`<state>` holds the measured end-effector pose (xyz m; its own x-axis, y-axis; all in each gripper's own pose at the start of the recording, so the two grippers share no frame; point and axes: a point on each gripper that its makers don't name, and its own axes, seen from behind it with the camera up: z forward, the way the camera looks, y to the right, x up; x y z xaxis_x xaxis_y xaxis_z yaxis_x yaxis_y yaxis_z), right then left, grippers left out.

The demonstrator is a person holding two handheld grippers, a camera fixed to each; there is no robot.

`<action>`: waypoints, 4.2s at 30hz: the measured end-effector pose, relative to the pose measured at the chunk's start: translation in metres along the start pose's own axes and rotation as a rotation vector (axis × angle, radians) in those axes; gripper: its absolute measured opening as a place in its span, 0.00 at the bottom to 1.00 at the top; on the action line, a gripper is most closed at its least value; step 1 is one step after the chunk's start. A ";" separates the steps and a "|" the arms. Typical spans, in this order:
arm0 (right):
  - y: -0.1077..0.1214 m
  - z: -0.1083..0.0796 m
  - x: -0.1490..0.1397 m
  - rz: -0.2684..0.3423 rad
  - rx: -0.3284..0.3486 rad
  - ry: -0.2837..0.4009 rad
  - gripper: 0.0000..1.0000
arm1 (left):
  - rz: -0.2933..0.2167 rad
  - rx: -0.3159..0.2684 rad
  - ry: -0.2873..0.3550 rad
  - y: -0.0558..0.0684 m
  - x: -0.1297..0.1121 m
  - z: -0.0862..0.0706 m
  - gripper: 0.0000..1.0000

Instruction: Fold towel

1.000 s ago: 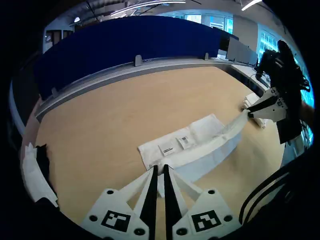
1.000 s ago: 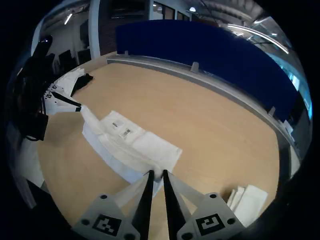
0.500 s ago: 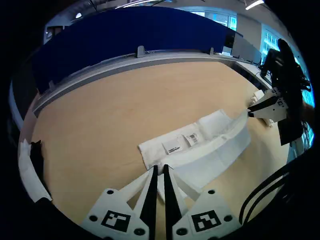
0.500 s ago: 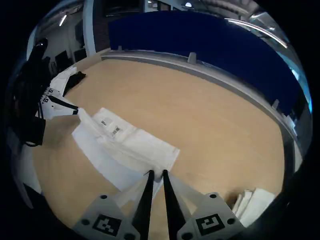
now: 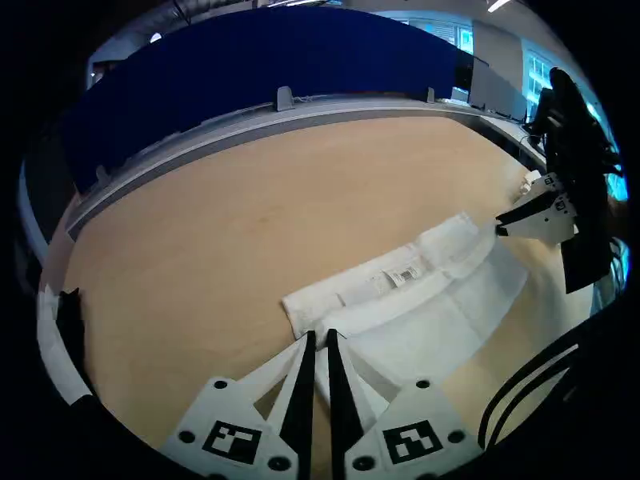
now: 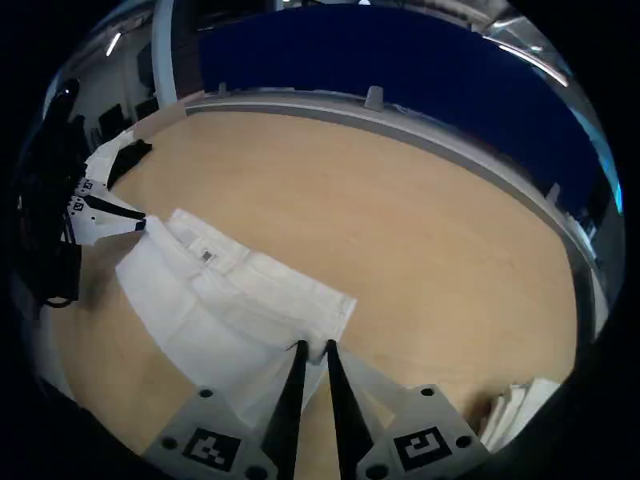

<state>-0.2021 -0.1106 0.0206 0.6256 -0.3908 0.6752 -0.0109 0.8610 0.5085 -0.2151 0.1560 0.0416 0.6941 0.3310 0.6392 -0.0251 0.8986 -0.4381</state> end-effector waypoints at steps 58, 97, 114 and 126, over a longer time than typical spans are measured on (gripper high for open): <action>-0.007 -0.052 -0.028 0.102 -0.058 0.045 1.00 | -0.142 0.047 -0.022 -0.002 -0.046 -0.055 0.89; -0.046 -0.044 -0.060 -0.216 0.176 -0.102 0.84 | -0.310 0.230 -0.033 -0.013 -0.123 -0.163 0.89; -0.039 -0.041 -0.082 -0.205 0.191 -0.149 0.37 | -0.348 0.232 -0.036 -0.002 -0.135 -0.177 0.89; -0.036 -0.039 -0.082 -0.213 0.188 -0.145 0.08 | -0.349 0.232 -0.038 0.003 -0.136 -0.178 0.89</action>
<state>-0.2228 -0.0969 -0.0735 0.5118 -0.6099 0.6051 -0.0441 0.6848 0.7274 -0.1811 0.0623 -0.1595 0.6626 0.0020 0.7490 0.0423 0.9983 -0.0400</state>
